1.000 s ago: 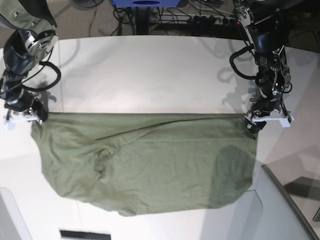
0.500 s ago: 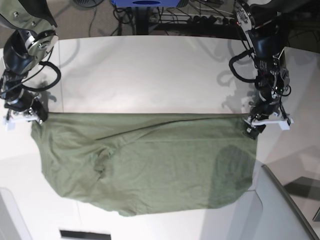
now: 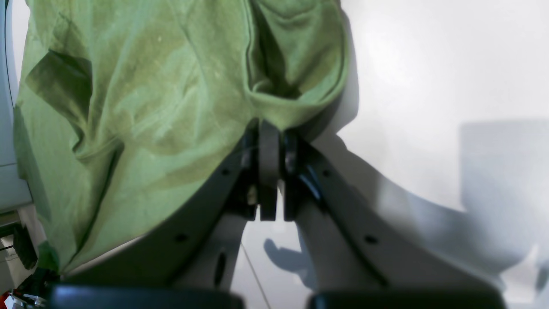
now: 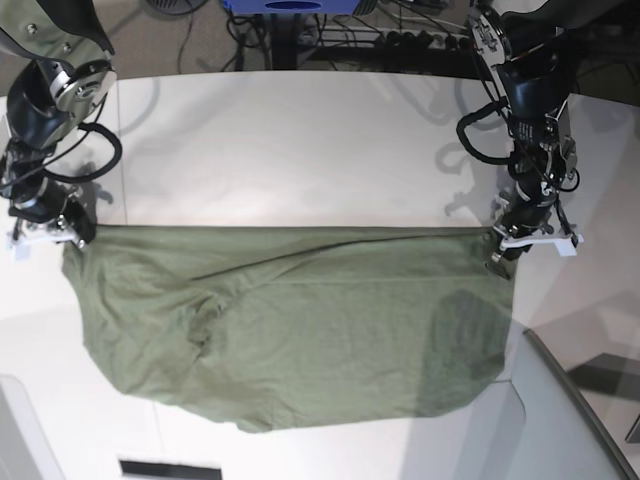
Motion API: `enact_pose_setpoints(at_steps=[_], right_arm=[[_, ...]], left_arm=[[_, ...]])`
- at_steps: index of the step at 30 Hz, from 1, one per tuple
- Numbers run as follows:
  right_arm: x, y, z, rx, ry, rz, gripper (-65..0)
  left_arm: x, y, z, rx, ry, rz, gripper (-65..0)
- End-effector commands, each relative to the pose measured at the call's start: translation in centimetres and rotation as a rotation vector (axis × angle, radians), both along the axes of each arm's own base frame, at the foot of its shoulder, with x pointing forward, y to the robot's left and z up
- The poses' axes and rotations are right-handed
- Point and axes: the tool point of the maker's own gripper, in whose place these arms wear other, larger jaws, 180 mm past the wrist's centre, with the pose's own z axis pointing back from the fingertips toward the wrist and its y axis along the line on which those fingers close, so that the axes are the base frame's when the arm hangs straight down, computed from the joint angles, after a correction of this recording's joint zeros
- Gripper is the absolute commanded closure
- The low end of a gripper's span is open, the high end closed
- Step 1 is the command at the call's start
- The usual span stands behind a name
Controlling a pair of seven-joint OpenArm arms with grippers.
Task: Layout the t-shirt on the table in an organized manner, then fold the t-shirt properly
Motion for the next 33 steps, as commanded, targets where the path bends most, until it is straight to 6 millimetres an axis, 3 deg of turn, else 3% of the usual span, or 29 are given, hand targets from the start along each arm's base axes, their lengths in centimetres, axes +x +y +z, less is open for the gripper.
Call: enact_pose_setpoints(at_steps=[1, 3, 4, 9, 12, 14, 19, 21, 28, 33], right_arm=[[1.4, -1.0, 1.4, -0.024, -0.044, -0.007, -0.2], [1.4, -1.0, 1.4, -0.024, -0.044, -0.007, -0.2], [1.4, -1.0, 1.4, -0.023, -0.044, -0.006, -0.2], [1.4, -1.2, 1.5, -0.03, -0.047, -0.007, 0.0], [1.4, -1.4, 1.7, -0.036, -0.046, -0.001, 0.0], [1.3, -2.6, 2.7, -0.072, -0.035, 0.02, 0.0], [3.1, -2.2, 6.3, -0.213, -0.08, 0.21, 0.0], [4.1, -2.5, 7.9, -0.252, -0.094, 0.234, 0.0], [5.8, -3.9, 11.9, -0.335, -0.13, 0.247, 0.0], [5.6, -4.5, 13.3, -0.38, -0.123, 0.253, 0.0]], left_arm=[[-0.5, -0.2, -0.6, -0.011, 0.043, -0.015, -8.9], [-0.3, -0.2, -0.5, -0.01, 0.042, -0.019, -5.6], [-0.3, -0.3, -0.5, -0.01, 0.044, -0.021, 0.0], [-0.2, -0.7, -0.5, -0.027, 0.063, -0.044, 0.0], [0.6, -1.1, 1.3, -0.031, 0.066, -0.104, 0.0], [1.4, -1.2, 3.2, -0.022, 0.053, -0.144, 0.0], [3.4, -1.4, 7.5, 0.018, 0.004, -0.208, 0.0], [3.7, -0.7, 8.7, 0.046, -0.01, -0.214, 0.0], [4.6, 0.2, 10.5, 0.066, -0.045, -0.187, 0.0], [4.1, 2.1, 11.6, 0.067, -0.081, -0.119, 0.0]])
